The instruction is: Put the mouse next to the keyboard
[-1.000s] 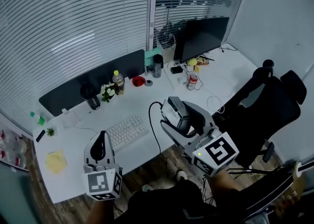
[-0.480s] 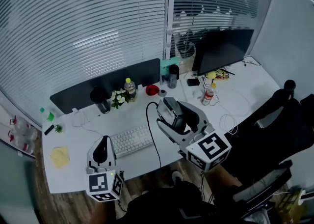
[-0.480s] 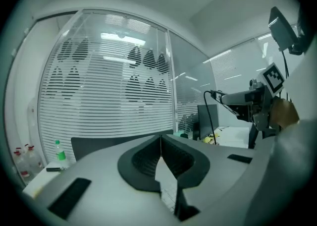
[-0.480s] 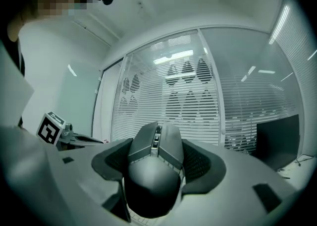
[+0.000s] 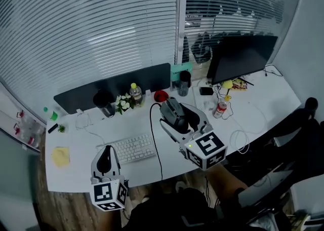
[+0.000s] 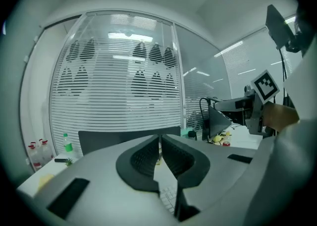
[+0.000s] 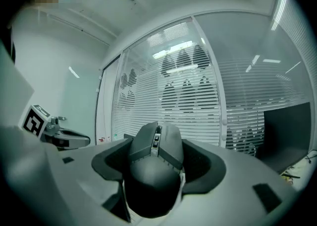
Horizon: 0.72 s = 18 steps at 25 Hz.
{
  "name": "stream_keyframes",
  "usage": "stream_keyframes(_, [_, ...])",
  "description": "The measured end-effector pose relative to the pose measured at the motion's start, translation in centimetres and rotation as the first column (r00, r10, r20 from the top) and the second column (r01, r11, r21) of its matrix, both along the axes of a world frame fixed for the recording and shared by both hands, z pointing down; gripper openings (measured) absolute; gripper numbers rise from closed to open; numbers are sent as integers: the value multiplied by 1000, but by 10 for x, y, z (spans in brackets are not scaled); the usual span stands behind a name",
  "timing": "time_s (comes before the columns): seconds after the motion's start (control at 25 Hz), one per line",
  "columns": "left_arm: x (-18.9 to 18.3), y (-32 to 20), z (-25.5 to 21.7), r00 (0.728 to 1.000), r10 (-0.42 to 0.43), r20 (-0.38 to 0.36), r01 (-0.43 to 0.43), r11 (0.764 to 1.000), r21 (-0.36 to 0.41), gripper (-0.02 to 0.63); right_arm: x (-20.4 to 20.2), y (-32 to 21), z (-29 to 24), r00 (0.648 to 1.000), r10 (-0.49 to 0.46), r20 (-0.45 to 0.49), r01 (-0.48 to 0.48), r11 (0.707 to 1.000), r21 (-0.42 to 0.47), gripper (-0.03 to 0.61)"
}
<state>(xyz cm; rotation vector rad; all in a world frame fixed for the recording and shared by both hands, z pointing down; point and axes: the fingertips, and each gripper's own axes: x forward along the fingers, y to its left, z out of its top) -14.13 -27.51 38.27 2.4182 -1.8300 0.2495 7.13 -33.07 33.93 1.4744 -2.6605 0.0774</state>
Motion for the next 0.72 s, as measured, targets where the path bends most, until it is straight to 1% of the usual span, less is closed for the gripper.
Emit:
stream_keyframes(0.08, [1, -1, 7, 1000, -26, 12, 26, 1000, -7, 31, 6, -11, 13, 1000, 5, -3, -5, 1000, -19, 302])
stream_keyframes(0.24, [-2, -5, 22, 997, -79, 5, 79, 996, -32, 31, 11, -30, 41, 1000, -13, -1, 13, 997, -72, 302])
stream_keyframes(0.36, [-3, -9, 29, 995, -102, 7, 103, 994, -49, 31, 12, -44, 63, 1000, -22, -4, 21, 994, -107, 302])
stream_keyframes(0.48, [-3, -3, 40, 993, -115, 16, 116, 991, -74, 31, 12, -53, 92, 999, -29, -17, 26, 988, -154, 302])
stream_keyframes(0.72, [-10, 7, 63, 986, -166, 32, 169, 977, -130, 31, 15, -68, 156, 998, -27, -54, 13, 970, -244, 302])
